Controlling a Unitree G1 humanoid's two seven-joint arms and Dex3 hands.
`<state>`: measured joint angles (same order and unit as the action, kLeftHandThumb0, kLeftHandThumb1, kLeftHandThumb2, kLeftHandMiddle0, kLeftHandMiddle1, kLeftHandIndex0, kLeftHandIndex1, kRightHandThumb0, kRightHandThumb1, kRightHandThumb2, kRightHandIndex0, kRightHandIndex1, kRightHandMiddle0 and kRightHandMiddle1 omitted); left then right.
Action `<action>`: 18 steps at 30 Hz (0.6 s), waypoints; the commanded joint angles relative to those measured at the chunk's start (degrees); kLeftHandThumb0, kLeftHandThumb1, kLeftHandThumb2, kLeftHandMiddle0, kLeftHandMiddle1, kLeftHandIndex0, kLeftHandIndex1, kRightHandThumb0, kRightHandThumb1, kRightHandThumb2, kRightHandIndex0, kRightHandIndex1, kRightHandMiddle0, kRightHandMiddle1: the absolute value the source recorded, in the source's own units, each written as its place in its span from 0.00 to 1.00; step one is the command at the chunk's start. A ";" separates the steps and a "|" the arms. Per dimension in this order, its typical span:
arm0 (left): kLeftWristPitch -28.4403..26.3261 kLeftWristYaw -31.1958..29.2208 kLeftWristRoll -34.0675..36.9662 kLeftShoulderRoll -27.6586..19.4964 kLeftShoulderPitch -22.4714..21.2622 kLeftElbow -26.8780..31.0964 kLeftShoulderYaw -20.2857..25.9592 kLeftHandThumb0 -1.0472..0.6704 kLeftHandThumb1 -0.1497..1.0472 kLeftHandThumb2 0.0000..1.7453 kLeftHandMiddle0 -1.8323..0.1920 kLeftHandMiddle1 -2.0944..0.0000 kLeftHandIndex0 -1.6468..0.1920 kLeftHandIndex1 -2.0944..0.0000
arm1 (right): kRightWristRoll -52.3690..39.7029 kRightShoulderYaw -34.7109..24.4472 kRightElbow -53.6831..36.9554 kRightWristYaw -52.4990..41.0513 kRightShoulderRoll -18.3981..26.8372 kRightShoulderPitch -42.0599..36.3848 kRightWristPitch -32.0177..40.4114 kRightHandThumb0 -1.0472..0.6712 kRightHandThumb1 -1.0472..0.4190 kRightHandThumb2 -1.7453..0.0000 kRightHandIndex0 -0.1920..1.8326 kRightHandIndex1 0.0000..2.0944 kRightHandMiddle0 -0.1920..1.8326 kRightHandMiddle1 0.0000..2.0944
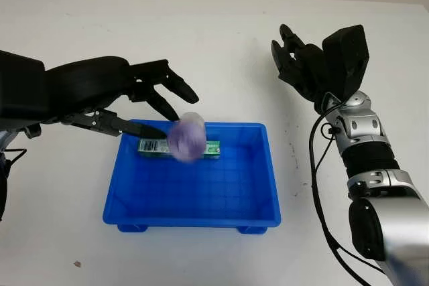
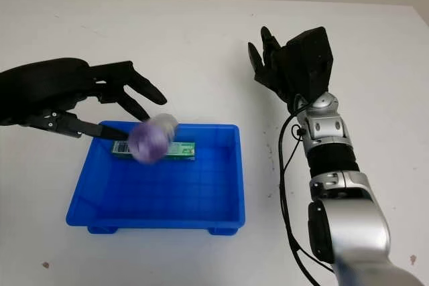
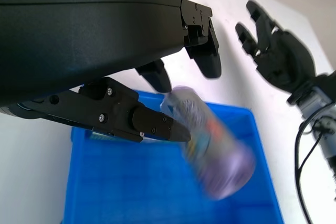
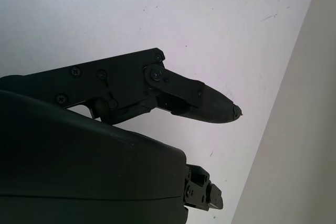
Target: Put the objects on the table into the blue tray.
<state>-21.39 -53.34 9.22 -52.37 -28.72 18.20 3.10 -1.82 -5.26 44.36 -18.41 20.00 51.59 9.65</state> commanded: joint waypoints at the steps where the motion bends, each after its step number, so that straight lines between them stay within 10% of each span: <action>1: -2.38 -0.51 0.88 -1.01 -2.11 0.71 -0.21 0.52 0.97 0.14 0.85 0.96 0.88 0.85 | -0.06 -0.03 -1.06 0.21 0.32 0.05 -0.05 0.30 0.00 0.60 0.00 0.00 0.00 0.00; 3: -5.82 -0.86 2.39 -0.93 -3.63 0.68 -0.05 0.46 0.70 0.54 0.88 0.97 0.86 0.92 | -0.25 -0.14 -1.04 0.14 0.22 0.05 -0.20 0.30 0.00 0.60 0.00 0.00 0.00 0.00; 5: -8.87 -1.32 4.02 -1.01 -5.47 0.21 0.18 0.36 0.66 0.63 0.90 0.98 0.85 0.94 | -0.26 -0.17 -0.86 0.25 0.12 0.02 -0.64 0.30 0.00 0.60 0.00 0.00 0.00 0.00; 11: -6.64 0.12 4.58 -0.01 -10.19 -4.06 1.61 0.26 0.98 0.31 0.87 0.96 0.82 0.96 | -0.75 -0.41 -0.78 0.67 -0.19 0.05 -0.21 0.31 0.00 0.60 0.00 0.00 0.00 0.00; 18: -3.94 14.82 2.36 5.64 -13.08 -9.55 6.23 0.25 1.00 0.30 0.83 0.98 0.84 0.99 | -0.79 0.02 -0.75 0.70 -0.27 0.04 -0.37 0.31 0.00 0.60 0.00 0.00 0.00 0.00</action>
<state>-25.89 -39.74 11.90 -47.14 -40.44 9.30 7.84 -2.58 -5.29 44.36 -17.60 19.77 51.59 9.79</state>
